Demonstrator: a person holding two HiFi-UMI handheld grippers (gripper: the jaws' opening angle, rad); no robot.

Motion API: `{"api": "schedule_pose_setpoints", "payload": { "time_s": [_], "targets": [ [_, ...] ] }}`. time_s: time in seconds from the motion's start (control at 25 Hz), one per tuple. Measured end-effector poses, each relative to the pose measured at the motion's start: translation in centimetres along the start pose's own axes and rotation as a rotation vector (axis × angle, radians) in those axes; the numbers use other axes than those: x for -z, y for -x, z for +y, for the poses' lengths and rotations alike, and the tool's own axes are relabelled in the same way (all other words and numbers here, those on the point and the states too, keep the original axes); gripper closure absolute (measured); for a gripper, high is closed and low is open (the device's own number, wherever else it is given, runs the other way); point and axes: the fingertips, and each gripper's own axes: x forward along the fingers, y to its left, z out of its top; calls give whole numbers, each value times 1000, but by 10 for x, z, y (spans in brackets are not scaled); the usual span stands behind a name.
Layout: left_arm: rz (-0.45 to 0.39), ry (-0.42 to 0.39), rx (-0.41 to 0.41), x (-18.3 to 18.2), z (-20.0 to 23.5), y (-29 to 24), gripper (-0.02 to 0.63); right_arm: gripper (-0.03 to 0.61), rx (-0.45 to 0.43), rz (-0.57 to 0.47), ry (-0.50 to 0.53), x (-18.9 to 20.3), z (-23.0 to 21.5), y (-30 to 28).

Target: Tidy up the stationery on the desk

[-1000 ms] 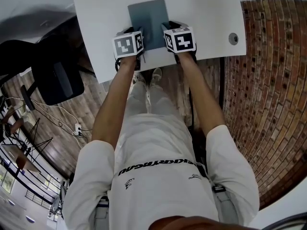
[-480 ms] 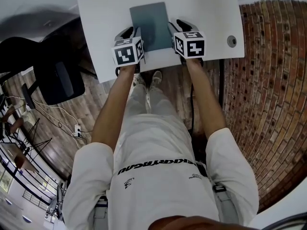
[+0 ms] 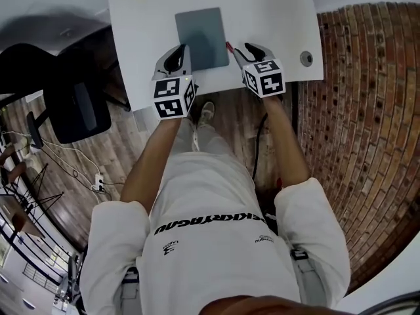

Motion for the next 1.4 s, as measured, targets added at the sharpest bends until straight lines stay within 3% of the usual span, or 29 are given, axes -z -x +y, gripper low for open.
{"api": "schedule_pose_setpoints", "payload": {
  "time_s": [0.4,0.76,0.92,1.08,1.4],
  "targets": [
    [-155,-76,35,-23,-30,51,617,454,19,122,164,34,8,-18],
    [-115,-118,36,-5,-39,78,616,466,3,238,161,55,7,-37],
    [-108,-130,47,0,-45,83,617,507,20,285,185,64,5,-41],
    [-107,-147,65,4,-53,89,616,529,22,290,131,65,-1,-40],
    [-116,-160,80,6,-61,102,617,529,14,199,-118,44,-19,-28]
  ]
}}
